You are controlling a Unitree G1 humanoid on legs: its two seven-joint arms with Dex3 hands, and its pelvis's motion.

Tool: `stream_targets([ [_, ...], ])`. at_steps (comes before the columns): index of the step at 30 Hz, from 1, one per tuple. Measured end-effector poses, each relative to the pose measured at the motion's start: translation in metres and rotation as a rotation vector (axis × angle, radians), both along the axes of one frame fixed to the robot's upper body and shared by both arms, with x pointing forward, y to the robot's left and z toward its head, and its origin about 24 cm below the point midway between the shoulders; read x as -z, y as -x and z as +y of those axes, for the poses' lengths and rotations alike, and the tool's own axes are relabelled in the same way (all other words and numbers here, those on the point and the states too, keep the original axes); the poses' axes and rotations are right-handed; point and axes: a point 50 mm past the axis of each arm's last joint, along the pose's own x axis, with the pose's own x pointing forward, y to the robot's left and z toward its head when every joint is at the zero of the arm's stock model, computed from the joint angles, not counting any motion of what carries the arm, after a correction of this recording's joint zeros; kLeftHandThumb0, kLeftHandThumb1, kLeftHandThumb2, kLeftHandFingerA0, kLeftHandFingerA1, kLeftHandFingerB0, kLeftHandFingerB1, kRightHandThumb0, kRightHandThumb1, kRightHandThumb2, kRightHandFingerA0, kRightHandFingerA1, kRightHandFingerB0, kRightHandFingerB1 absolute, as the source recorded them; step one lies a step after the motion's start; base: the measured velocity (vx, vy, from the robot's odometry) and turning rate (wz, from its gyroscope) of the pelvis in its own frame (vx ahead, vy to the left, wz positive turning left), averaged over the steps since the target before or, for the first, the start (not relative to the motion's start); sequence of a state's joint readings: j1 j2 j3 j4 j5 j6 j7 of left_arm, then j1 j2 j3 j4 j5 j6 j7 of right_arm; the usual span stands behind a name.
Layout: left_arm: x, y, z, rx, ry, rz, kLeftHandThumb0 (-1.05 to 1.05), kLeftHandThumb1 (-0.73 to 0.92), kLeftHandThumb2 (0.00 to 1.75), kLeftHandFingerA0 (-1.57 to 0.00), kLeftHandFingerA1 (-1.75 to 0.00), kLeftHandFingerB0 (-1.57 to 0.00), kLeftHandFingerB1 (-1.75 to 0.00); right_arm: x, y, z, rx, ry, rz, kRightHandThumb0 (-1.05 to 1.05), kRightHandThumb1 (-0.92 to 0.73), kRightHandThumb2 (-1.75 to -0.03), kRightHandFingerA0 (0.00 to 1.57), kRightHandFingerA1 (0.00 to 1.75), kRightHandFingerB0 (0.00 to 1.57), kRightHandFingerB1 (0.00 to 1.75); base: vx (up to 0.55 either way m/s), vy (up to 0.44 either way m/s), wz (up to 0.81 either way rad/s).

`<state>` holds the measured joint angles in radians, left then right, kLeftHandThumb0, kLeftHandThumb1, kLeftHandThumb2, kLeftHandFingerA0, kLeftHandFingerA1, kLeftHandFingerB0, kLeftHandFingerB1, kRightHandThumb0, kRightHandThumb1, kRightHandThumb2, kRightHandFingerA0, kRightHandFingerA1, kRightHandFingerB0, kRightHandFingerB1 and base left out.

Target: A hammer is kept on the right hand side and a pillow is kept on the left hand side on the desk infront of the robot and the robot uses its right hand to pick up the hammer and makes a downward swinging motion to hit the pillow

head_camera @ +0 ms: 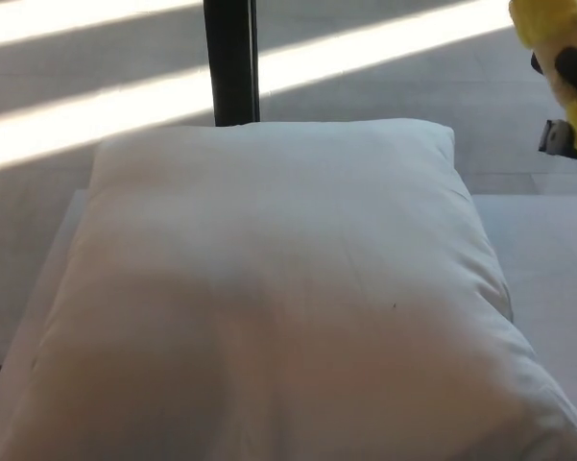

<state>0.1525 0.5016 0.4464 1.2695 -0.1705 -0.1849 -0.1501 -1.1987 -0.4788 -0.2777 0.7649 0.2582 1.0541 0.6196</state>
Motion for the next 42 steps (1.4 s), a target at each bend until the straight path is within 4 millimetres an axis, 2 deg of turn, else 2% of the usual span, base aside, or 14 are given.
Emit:
stream_targets([
  [9,0.0,-0.004,0.0,-0.003,0.005,-0.015,-0.61,0.73,0.62,-0.71,-0.57,-0.57,-0.5,0.009,-0.001,0.022,-0.113,0.056,0.021,-0.36,-0.65,-1.04,1.05,1.75,0.74,1.71,0.0,0.0,0.0],
  [11,-0.002,-0.01,0.001,-0.021,0.012,-0.054,-0.61,0.73,0.62,-0.71,-0.57,-0.58,-0.49,0.022,-0.001,0.028,-0.139,0.067,0.06,-0.36,-0.64,-1.03,1.03,1.75,0.72,1.68,0.0,0.0,0.0],
  [12,-0.003,-0.013,0.002,-0.03,0.017,-0.076,-0.63,0.73,0.62,-0.68,-0.58,-0.59,-0.48,0.029,-0.001,0.03,-0.147,0.065,0.082,-0.34,-0.61,-1.05,1.02,1.75,0.8,1.55,0.0,0.0,0.0],
  [14,-0.005,-0.024,0.002,-0.049,0.038,-0.135,-0.62,0.73,0.62,-0.67,-0.53,-0.59,-0.45,0.042,0.0,0.034,-0.167,0.066,0.123,-0.34,-0.59,-1.08,1.06,1.75,0.75,1.72,0.0,0.0,0.0],
  [17,-0.008,-0.035,0.003,-0.052,0.067,-0.197,-0.63,0.73,0.62,-0.69,-0.55,-0.61,-0.46,0.056,0.003,0.035,-0.188,0.075,0.158,-0.33,-0.59,-1.12,1.07,1.75,0.78,1.71,0.0,0.0,0.0],
  [18,-0.008,-0.035,0.003,-0.052,0.067,-0.197,-0.63,0.74,0.62,-0.66,-0.56,-0.58,-0.47,0.056,0.003,0.035,-0.188,0.075,0.158,-0.39,-0.7,-1.0,1.06,1.75,0.75,1.75,0.0,0.0,0.0],
  [21,-0.011,-0.047,0.002,-0.027,0.103,-0.249,-0.62,0.75,0.62,-0.64,-0.57,-0.58,-0.48,0.072,0.008,0.032,-0.206,0.086,0.193,-0.33,-0.65,-1.05,1.05,1.75,0.74,1.72,0.0,0.0,0.0],
  [22,-0.011,-0.047,0.002,-0.02,0.106,-0.252,-0.63,0.75,0.62,-0.62,-0.57,-0.55,-0.48,0.075,0.009,0.031,-0.207,0.088,0.204,-0.34,-0.65,-0.91,1.06,1.75,0.76,1.67,0.0,0.0,0.0],
  [24,-0.011,-0.049,0.001,-0.003,0.117,-0.258,-0.62,0.75,0.62,-0.64,-0.59,-0.57,-0.5,0.09,0.014,0.027,-0.208,0.102,0.244,-0.31,-0.55,-1.09,1.03,1.75,0.85,1.62,0.0,0.0,0.0],
  [25,-0.011,-0.049,0.001,0.0,0.121,-0.26,-0.62,0.74,0.62,-0.64,-0.59,-0.56,-0.49,0.098,0.017,0.026,-0.213,0.119,0.262,-0.3,-0.54,-1.17,1.05,1.75,0.78,1.73,0.0,0.0,0.0],
  [30,-0.009,-0.045,0.0,-0.013,0.133,-0.246,-0.62,0.74,0.62,-0.67,-0.61,-0.57,-0.49,0.164,0.04,0.023,-0.254,0.204,0.449,-0.29,-0.59,-1.22,1.05,1.75,0.73,1.75,0.0,0.0,0.0],
  [33,-0.008,-0.042,0.0,-0.013,0.135,-0.232,-0.63,0.76,0.63,-0.65,-0.6,-0.55,-0.48,0.19,0.05,0.023,-0.285,0.222,0.516,-0.29,-0.6,-1.19,1.07,1.75,0.75,1.75,0.0,0.0,0.0],
  [37,-0.007,-0.04,-0.001,-0.007,0.137,-0.217,-0.62,0.76,0.63,-0.66,-0.59,-0.55,-0.49,0.199,0.053,0.022,-0.298,0.233,0.544,-0.33,-0.64,-1.07,1.05,1.75,0.71,1.75,0.0,0.0,0.0],
  [42,-0.006,-0.037,-0.001,-0.008,0.138,-0.207,-0.63,0.74,0.62,-0.67,-0.62,-0.58,-0.49,0.204,0.053,0.025,-0.318,0.26,0.561,-0.32,-0.68,-1.15,1.05,1.75,0.68,1.75,0.0,0.0,0.0],
])
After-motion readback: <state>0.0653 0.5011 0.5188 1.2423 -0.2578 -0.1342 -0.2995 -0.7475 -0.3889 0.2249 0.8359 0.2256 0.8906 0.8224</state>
